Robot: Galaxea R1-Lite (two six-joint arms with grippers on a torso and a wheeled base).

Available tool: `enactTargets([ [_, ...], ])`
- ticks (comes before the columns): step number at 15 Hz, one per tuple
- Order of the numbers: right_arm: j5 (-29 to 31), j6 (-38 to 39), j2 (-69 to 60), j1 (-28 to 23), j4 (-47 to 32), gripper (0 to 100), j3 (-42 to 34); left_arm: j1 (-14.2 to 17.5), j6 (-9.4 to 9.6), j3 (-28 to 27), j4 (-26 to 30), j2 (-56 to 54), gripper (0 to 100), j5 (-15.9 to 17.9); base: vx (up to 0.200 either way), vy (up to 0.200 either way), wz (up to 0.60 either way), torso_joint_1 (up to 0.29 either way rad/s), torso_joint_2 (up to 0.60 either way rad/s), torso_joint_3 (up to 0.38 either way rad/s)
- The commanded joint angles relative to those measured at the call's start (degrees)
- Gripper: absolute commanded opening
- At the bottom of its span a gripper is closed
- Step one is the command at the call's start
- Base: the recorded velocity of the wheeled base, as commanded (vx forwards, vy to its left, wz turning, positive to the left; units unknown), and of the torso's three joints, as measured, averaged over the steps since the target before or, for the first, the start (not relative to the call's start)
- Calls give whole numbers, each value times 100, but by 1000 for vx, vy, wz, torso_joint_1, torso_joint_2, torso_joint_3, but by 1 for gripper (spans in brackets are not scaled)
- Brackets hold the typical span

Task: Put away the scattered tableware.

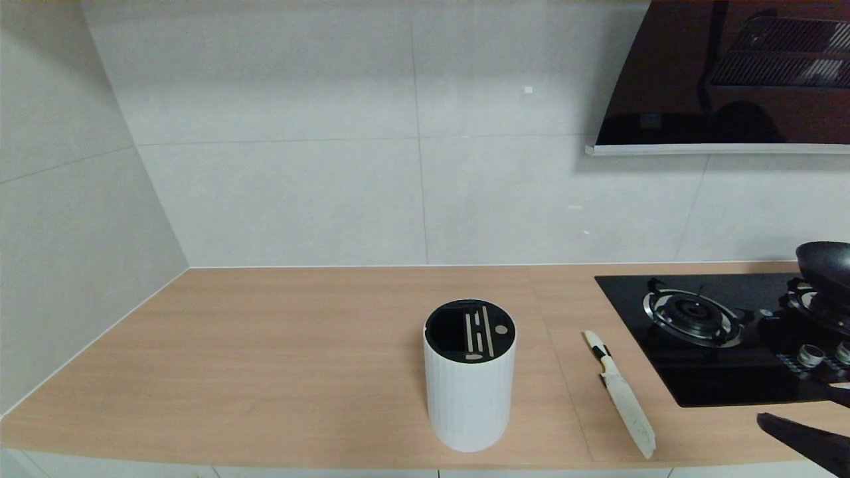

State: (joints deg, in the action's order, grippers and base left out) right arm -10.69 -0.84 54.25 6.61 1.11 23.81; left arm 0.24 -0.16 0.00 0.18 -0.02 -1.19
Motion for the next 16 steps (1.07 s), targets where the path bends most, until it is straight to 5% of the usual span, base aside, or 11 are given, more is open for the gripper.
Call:
enactTargets([
  [1, 243, -13, 1923, 324, 302, 100, 643, 2, -2, 0, -1, 2, 100, -4, 0, 0, 0, 0, 0, 0],
  [9, 718, -30, 5140, 447, 2552, 100, 1205, 2, -2, 0, -1, 2, 100, -4, 0, 0, 0, 0, 0, 0],
  [16, 1122, 5, 6546, 491, 3774, 100, 1267, 2, -2, 0, -1, 2, 100, -4, 0, 0, 0, 0, 0, 0],
])
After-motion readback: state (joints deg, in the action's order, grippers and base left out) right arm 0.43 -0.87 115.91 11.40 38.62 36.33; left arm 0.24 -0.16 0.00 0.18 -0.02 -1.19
